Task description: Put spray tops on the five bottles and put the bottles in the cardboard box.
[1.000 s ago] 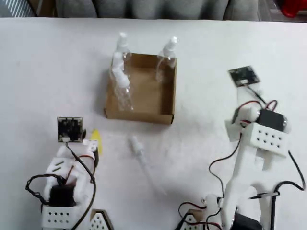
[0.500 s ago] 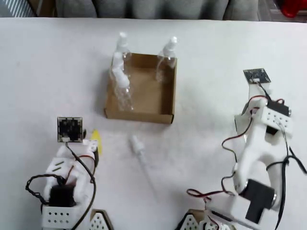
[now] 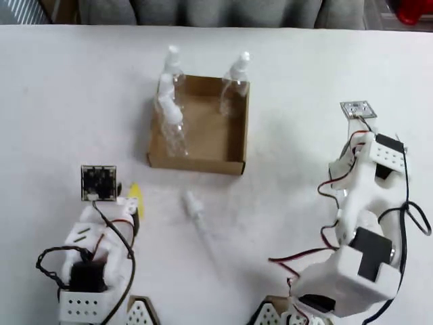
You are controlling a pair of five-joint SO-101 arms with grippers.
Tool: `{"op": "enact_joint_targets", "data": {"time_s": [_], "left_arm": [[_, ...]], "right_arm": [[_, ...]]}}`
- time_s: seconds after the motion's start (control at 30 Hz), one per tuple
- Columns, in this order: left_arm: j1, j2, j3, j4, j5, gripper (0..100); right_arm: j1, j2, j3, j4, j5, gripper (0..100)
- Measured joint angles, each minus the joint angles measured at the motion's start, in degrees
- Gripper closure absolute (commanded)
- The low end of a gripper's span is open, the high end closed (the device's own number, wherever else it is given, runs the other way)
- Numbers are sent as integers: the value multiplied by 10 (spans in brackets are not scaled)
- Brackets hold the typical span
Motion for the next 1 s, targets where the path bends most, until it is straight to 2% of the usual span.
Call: {"op": "enact_joint_targets", "data": {"time_s": [0.13,0.3,0.43,0.7,1.0], "left_arm": [[0,0,0,0,0,890],[0,0,0,0,0,890],[0,0,0,0,0,890],[0,0,0,0,0,890],[0,0,0,0,0,890]], "right_arm": [[0,28,-18,0,17,779],[0,31,-18,0,26,913],[1,33,-18,-12,26,983],[3,35,-28,-18,26,982],[-10,-52,-70,149,-44,982]]}}
